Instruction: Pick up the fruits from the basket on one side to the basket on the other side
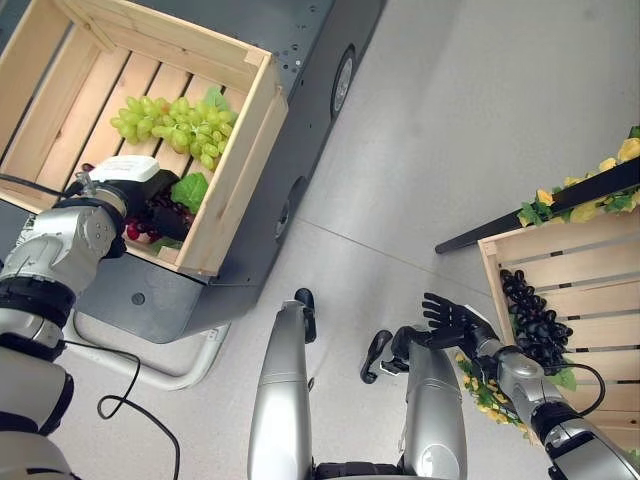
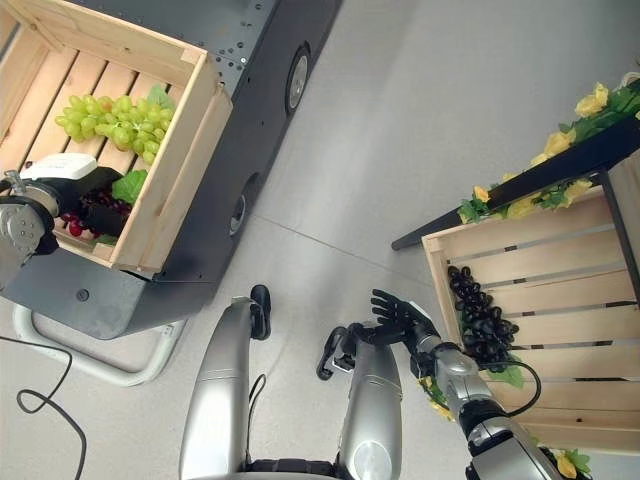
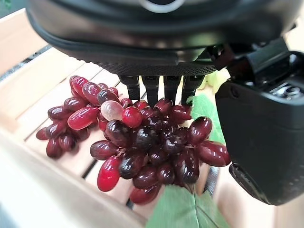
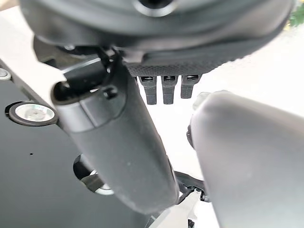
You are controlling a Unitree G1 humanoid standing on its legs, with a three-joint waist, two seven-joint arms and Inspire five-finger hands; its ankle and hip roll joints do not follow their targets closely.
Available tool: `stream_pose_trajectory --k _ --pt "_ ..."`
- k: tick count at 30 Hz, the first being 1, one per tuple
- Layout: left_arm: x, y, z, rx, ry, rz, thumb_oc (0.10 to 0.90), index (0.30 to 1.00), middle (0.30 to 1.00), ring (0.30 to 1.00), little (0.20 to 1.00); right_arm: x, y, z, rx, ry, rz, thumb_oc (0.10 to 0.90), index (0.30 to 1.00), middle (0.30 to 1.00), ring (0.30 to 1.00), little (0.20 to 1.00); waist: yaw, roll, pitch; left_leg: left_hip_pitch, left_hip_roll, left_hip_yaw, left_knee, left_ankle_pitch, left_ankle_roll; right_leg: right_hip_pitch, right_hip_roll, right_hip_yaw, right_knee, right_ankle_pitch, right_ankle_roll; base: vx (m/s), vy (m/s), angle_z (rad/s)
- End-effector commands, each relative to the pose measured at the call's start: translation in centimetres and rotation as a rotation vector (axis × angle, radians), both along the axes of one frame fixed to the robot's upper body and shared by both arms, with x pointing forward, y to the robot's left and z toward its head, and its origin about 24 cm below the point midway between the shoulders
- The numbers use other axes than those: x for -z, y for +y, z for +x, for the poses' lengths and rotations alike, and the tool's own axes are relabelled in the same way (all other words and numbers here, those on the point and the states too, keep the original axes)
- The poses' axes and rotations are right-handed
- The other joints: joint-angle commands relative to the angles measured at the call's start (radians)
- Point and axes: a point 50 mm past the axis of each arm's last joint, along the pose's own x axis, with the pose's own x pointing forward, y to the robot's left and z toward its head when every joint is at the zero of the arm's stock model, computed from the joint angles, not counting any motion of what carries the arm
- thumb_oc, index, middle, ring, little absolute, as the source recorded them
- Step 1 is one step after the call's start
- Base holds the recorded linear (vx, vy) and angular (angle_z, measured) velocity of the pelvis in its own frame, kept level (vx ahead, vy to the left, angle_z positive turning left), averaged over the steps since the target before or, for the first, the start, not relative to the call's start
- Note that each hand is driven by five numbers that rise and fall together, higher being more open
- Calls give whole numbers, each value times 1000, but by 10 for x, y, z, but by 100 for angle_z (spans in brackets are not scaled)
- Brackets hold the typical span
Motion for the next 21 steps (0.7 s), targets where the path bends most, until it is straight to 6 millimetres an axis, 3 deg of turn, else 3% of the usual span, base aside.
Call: stream_pose_trajectory --k 1,6,10,11,12,13,21 --pt "18 66 -38 -373 247 302 800 900 900 900 900 -13 -29 -5 113 -81 22 800 900 900 900 900 22 -35 -12 90 -4 74 15 -185 77 -42 13 -15 -109 183 5 0 0 0" --pt "8 61 -33 -393 228 482 800 900 900 900 900 -17 -29 -3 123 -112 60 800 900 900 900 900 22 -45 -12 44 -4 65 37 -190 78 -82 17 -17 -94 185 5 0 0 0" --pt "7 53 -27 -331 186 529 800 900 900 900 900 -20 -29 0 129 -129 83 800 900 900 900 900 27 -49 -12 30 -3 62 39 -191 79 -97 17 -19 -88 186 4 0 0 0" --pt "8 49 -25 -307 175 536 599 599 599 599 599 -20 -27 1 130 -134 90 800 900 900 900 900 28 -50 -12 28 -6 60 37 -190 79 -101 18 -19 -85 186 6 0 0 0" --pt "9 48 -24 -293 170 539 447 371 371 371 371 -21 -26 1 128 -142 94 800 900 900 900 900 28 -51 -12 28 -7 60 35 -191 79 -101 18 -19 -86 186 6 0 0 0" --pt "9 48 -24 -286 166 534 400 300 300 300 300 -21 -25 1 128 -146 96 800 900 900 900 900 29 -50 -12 30 -7 61 33 -191 78 -98 18 -19 -88 186 7 -17 1 3" --pt "10 49 -26 -190 14 470 400 300 300 300 300 -22 -23 1 136 -155 86 800 900 900 900 900 30 -36 -12 74 -12 72 20 -194 76 -62 16 -12 -98 182 9 0 0 0"
